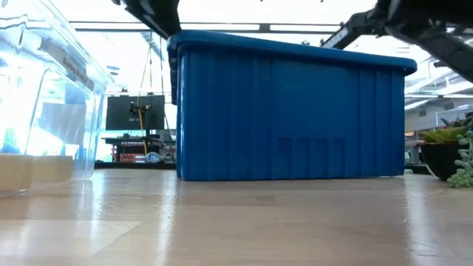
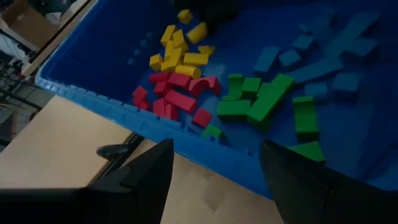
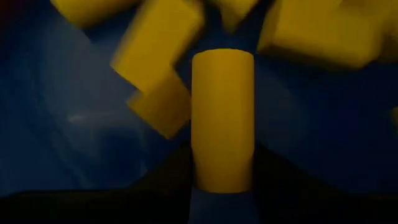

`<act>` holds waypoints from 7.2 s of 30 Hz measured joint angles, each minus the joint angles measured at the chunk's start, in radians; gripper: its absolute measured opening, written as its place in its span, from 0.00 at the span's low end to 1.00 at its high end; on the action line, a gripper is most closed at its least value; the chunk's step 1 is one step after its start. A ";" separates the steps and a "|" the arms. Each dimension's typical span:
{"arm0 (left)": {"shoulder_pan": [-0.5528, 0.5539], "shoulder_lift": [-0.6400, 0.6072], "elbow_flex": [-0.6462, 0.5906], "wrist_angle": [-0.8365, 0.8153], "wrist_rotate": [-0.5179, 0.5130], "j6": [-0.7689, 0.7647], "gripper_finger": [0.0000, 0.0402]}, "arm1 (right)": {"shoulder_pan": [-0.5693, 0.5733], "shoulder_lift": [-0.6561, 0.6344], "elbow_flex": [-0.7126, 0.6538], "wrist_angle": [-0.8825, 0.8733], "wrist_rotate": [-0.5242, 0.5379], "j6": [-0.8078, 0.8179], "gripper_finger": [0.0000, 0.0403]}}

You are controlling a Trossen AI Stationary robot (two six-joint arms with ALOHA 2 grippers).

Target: Sort Items/Unsort Items

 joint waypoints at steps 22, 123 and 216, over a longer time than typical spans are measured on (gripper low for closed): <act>-0.149 -0.011 0.576 -0.260 -0.183 0.090 0.62 | 0.489 -0.335 0.006 -0.080 -0.137 0.233 0.31; -0.105 -0.015 0.428 -0.264 -0.119 0.030 0.62 | 0.349 -0.248 0.261 -0.322 0.196 0.119 0.58; -0.023 -0.022 0.263 -0.263 0.000 0.079 0.62 | 0.456 -0.402 -0.071 -0.030 0.044 0.288 0.00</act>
